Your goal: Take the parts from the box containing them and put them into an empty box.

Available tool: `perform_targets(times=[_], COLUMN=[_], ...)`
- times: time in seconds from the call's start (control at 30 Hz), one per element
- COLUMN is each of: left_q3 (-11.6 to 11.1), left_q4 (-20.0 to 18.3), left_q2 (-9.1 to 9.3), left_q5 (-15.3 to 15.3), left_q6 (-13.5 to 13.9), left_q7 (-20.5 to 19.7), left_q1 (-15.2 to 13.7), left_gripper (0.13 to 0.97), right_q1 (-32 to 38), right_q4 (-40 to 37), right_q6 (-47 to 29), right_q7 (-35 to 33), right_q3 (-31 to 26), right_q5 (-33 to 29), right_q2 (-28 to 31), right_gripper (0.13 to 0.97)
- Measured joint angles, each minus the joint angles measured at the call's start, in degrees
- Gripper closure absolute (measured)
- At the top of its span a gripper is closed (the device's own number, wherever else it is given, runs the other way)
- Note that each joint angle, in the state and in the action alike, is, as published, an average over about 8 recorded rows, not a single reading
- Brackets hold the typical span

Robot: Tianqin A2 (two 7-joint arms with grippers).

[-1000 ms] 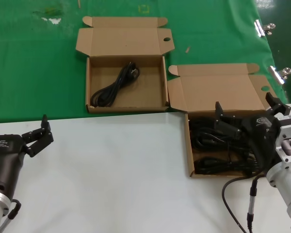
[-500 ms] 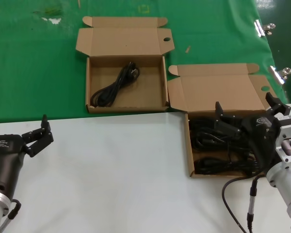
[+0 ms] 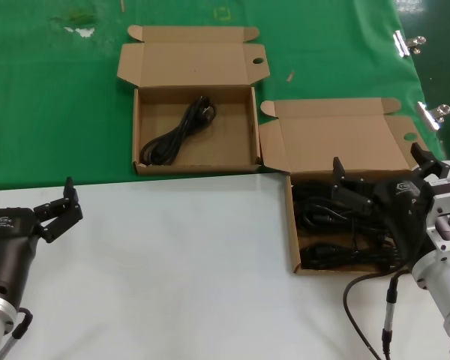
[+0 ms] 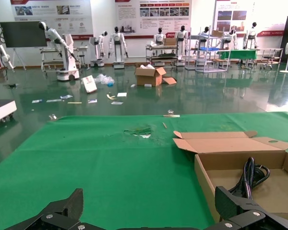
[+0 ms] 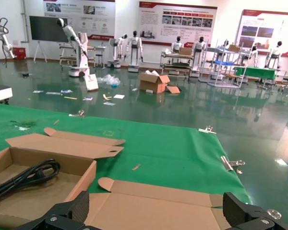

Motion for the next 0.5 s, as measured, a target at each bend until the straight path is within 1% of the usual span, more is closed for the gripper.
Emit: perform_targets(times=[0.5], left_q3=[0.0], left_q4=[0.0], left_q2=[0.00], left_q5=[0.0], left_q6=[0.0], left_q7=[0.0], left_q1=[0.0], left_gripper=[0.132], right_q1=[0.0], right_q4=[0.0], right_q6=[0.0], right_q7=[0.0], right_q3=[0.0], right_q5=[0.0], right_q2=[0.0], right_gripper=[0.129])
